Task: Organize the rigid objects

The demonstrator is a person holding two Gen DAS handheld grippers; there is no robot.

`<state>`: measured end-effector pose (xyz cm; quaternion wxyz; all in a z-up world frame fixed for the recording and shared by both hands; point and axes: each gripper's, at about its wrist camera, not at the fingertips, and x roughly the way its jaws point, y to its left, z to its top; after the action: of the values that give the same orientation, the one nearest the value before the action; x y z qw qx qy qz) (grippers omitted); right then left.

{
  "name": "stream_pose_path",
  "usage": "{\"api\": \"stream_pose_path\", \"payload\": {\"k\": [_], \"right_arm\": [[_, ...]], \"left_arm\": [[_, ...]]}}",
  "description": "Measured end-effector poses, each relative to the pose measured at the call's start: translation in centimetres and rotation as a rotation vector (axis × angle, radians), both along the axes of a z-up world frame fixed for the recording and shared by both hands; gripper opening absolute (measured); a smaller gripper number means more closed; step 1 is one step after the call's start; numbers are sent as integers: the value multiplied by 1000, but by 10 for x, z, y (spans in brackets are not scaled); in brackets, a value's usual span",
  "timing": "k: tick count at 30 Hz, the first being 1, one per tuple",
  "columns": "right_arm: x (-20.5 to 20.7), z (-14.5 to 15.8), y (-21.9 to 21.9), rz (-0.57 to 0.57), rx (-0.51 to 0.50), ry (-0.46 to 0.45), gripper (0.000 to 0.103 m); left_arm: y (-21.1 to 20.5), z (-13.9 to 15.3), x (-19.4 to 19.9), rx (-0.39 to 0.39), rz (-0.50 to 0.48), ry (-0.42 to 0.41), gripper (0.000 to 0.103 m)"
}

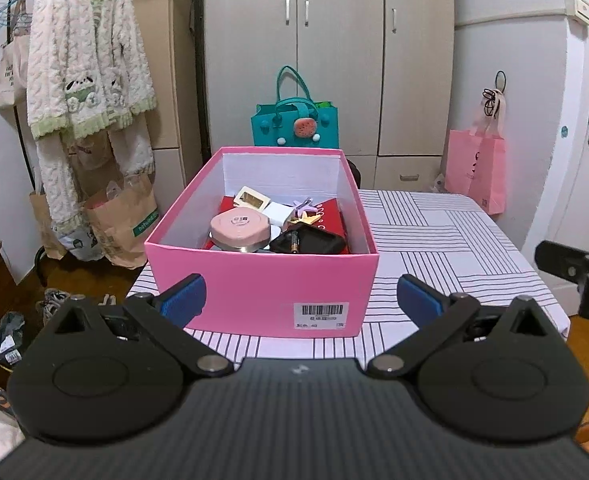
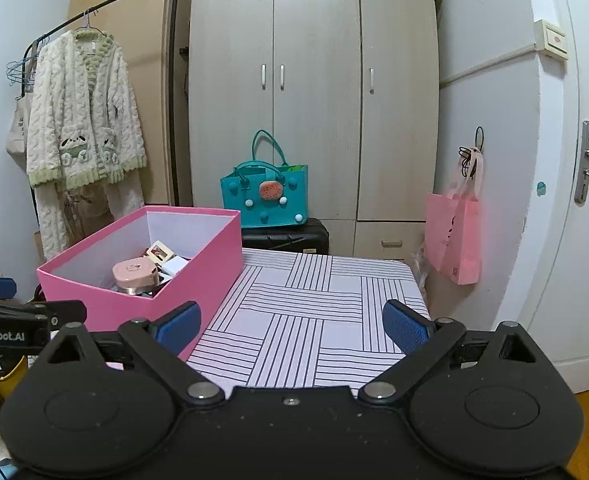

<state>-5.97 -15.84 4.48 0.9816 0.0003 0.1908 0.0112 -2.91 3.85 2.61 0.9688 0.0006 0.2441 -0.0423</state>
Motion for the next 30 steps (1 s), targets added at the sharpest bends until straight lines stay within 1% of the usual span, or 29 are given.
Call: {"api": "stream_pose_path", "payload": {"k": [11,19,25,30], "right_arm": [[-2,6,4,-16,16,13,99],[6,-2,4,4,49,17,99],[8,-5,10,16,25,18,99],[4,-6,18,15,-15,-4,99]], "left_arm": [[1,1,9,12,30,40,103],[2,-1,12,37,48,35,103],[4,-2,14,38,44,38,103],[5,-5,15,35,51,42,103]]}}
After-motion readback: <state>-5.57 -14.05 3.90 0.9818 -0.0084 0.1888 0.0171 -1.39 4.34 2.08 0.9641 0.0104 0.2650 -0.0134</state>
